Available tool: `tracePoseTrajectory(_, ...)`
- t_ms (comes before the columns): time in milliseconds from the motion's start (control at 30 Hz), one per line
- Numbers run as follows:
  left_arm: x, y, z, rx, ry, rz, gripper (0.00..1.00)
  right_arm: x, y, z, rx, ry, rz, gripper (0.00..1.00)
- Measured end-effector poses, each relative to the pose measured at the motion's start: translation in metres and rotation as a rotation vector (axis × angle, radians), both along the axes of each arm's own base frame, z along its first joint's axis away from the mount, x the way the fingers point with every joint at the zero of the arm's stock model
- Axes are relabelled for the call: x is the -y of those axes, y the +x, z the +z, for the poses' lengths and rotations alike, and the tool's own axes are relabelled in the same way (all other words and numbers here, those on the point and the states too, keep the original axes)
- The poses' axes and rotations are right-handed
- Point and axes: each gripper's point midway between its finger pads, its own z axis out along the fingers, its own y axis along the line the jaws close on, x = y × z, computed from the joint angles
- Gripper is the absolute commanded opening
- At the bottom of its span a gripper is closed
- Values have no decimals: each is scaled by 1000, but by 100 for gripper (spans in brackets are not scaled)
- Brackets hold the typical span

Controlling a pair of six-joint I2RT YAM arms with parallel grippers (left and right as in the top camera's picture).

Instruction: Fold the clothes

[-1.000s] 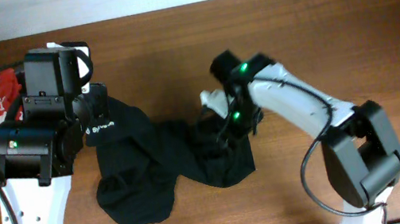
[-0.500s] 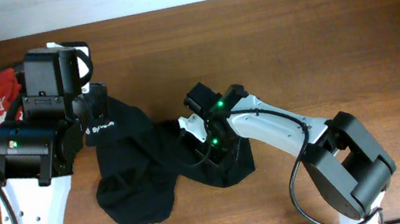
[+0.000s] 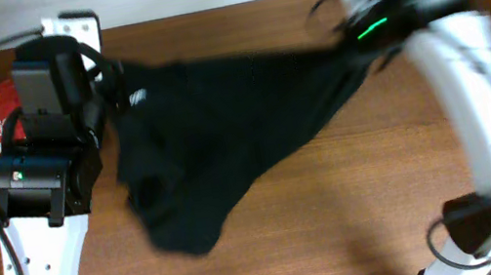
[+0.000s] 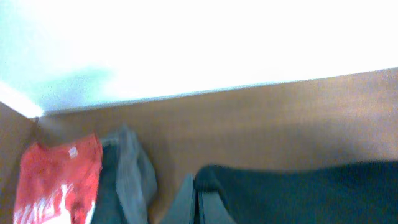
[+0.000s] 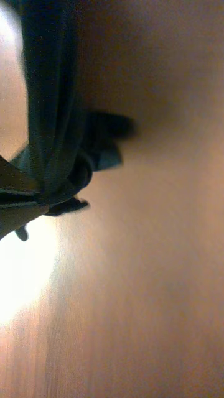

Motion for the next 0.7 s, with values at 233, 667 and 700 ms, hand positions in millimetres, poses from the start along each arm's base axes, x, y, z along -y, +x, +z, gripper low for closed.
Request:
tracePoseTrajectory(233, 11, 8, 17, 73, -3, -59, 0, 49, -38, 66, 106, 19, -106, 4)
tracePoseTrajectory(667, 14, -24, 41, 119, -35, -111, 0, 40, -47, 34, -41, 65, -67, 4)
tracePoseTrajectory(700, 13, -28, 41, 111, -34, -111, 0, 38, -51, 32, -62, 70, -58, 4)
